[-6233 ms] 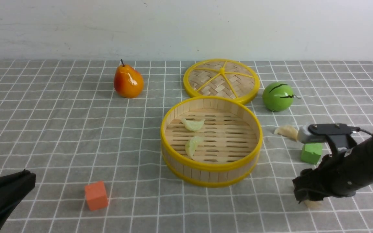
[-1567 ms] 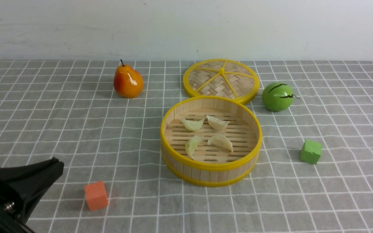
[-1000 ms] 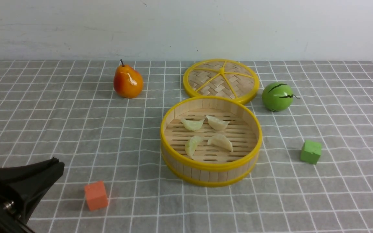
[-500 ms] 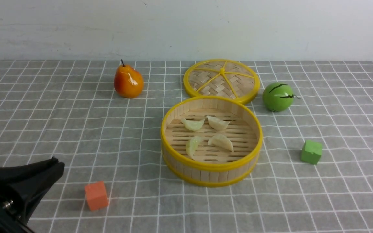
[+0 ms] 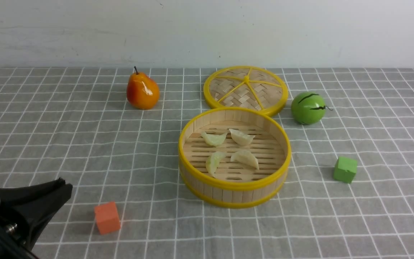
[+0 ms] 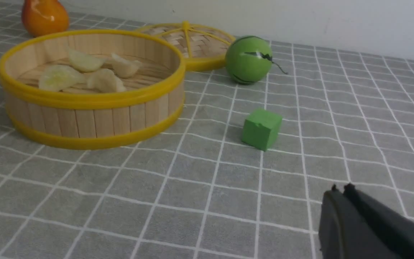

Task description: Put the dumplings into the steamer on the table with the grey tablecloth.

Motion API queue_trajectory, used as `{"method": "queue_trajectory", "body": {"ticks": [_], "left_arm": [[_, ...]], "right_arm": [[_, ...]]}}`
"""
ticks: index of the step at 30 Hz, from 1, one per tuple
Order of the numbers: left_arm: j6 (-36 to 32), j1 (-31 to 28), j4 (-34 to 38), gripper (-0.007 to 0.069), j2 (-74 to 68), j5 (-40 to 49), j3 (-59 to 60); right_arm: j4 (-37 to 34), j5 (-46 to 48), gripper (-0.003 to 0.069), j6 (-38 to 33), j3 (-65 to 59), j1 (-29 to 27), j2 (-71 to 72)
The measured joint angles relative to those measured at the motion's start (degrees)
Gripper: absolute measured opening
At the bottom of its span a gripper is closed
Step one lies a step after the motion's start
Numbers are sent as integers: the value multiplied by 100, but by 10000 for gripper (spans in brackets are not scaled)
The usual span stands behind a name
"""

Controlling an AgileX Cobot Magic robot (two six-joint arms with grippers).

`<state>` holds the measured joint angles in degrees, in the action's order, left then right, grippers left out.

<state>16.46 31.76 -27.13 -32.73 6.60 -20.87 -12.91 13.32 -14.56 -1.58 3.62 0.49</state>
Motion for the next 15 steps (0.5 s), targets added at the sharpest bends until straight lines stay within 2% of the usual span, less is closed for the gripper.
{"method": "queue_trajectory", "body": {"ticks": [6, 11, 15], "left_arm": [[0, 0, 0, 41, 0, 14, 0], [0, 0, 0, 48, 0, 24, 0], [0, 0, 0, 53, 0, 26, 0]], "right_arm": [[895, 563, -4, 1395, 0, -189, 11], [1042, 789, -4, 1798, 43, -196, 11], [1042, 821, -4, 1816, 49, -196, 11]]}}
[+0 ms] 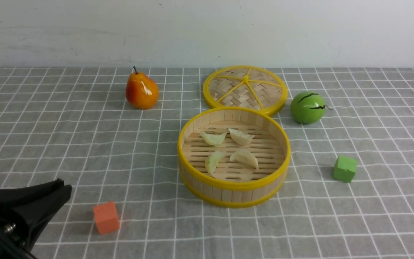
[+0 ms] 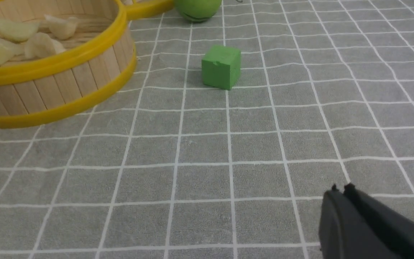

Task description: Put the dumplings into the steamer on the table with the grey tablecloth.

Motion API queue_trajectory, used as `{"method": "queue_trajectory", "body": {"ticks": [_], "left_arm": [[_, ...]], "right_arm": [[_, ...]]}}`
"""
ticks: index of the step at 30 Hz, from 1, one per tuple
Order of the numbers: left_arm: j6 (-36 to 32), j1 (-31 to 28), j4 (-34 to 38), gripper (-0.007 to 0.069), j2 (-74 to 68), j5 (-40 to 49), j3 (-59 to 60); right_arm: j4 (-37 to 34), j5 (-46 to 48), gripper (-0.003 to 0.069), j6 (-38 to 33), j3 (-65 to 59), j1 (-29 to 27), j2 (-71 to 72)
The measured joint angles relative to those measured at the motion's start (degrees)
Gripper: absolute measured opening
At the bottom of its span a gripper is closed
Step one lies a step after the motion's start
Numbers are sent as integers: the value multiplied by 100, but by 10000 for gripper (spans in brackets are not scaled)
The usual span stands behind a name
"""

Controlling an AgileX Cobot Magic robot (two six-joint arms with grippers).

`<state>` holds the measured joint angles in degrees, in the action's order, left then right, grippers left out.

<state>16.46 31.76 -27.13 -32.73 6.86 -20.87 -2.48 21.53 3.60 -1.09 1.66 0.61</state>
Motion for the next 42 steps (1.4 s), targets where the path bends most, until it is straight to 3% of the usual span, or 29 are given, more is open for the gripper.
{"method": "queue_trajectory", "body": {"ticks": [23, 28, 32, 35, 38, 42], "left_arm": [[0, 0, -36, 59, 61, 51, 57], [-50, -189, -258, 59, 718, 374, 333], [52, -585, -220, 50, 2022, 58, 914], [162, -983, 126, 10, 2845, -253, 1442], [168, -1608, 1109, -14, 3317, -583, 2107], [167, -2116, 2020, -14, 3329, -315, 2247]], "right_arm": [[14, 0, 9, 12, 0, -2, 0], [14, 0, 12, 12, 0, -2, 0], [16, 0, 15, 12, 0, -2, 0], [16, 0, 20, 12, 0, -2, 0], [16, 6, 23, 12, 0, -2, 3], [16, 6, 25, 12, 0, -2, 3]]}}
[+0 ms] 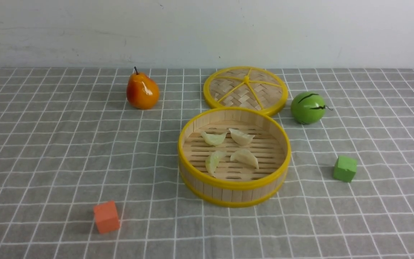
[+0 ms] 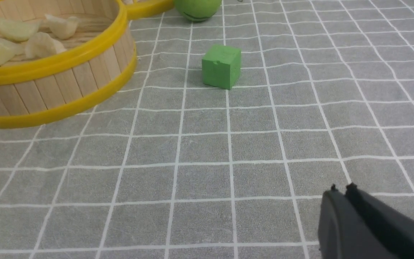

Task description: Put the dumplings into the steamer on the table with the grey tablecloth.

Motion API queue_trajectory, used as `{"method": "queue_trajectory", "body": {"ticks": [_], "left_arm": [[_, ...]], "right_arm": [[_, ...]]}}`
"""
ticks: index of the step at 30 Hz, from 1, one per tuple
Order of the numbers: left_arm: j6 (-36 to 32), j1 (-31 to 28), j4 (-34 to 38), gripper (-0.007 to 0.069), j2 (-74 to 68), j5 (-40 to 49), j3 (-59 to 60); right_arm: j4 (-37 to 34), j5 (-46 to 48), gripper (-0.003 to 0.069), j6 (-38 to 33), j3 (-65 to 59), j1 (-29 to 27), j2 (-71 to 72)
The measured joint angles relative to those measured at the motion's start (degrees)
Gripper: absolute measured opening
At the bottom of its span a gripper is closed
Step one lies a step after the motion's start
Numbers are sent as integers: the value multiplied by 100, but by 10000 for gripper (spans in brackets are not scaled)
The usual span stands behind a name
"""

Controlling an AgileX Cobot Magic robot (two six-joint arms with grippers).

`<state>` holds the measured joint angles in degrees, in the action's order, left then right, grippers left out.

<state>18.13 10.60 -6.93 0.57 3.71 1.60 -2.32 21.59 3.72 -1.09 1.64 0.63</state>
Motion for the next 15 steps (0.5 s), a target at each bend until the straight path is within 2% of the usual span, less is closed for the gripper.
{"method": "queue_trajectory", "body": {"ticks": [3, 11, 15], "left_arm": [[-225, -174, 358, -14, 0, 510, 0], [-965, -186, 1025, -14, 0, 1707, 12], [-1513, -223, 1257, -14, 0, 1834, 16]], "right_arm": [[5, 0, 31, 0, 0, 0, 0], [4, 0, 42, 0, 0, 0, 0], [4, 0, 48, 0, 0, 0, 0]]}}
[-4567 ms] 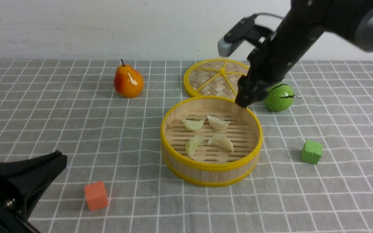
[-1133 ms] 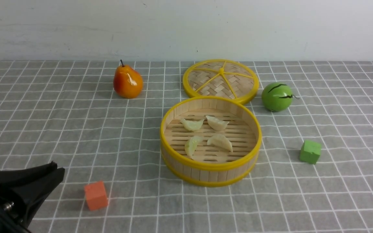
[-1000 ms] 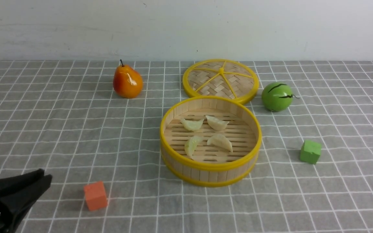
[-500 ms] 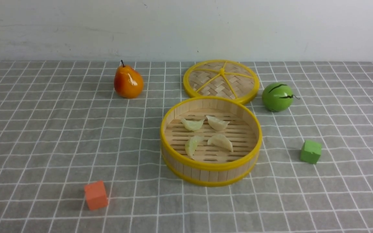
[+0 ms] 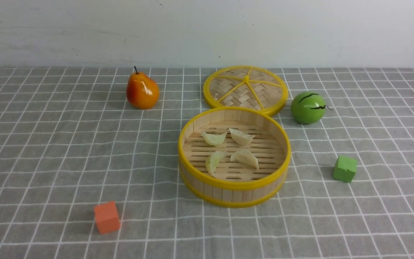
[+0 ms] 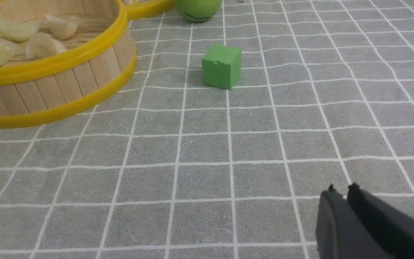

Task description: Put the dumplings into the steamer on the table with the grey tablecloth.

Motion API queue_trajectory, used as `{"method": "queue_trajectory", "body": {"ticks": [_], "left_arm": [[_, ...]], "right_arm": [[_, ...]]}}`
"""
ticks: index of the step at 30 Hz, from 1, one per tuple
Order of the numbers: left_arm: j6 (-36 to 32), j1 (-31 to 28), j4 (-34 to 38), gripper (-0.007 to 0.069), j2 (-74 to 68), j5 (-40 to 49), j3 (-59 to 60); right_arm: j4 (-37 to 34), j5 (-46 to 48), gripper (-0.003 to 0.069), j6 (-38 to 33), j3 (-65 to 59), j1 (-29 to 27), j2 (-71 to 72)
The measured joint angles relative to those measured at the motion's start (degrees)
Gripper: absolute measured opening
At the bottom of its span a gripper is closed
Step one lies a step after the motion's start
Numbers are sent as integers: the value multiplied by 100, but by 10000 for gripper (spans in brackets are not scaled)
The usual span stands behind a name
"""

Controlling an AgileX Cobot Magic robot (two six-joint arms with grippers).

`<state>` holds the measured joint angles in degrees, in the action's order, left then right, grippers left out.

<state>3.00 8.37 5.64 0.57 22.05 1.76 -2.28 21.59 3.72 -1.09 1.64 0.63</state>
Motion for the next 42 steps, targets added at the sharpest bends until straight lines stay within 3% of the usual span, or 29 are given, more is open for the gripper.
{"method": "queue_trajectory", "body": {"ticks": [42], "left_arm": [[-190, 0, 75, -14, 0, 43, 0]], "right_arm": [[0, 0, 108, 0, 0, 0, 0]]}}
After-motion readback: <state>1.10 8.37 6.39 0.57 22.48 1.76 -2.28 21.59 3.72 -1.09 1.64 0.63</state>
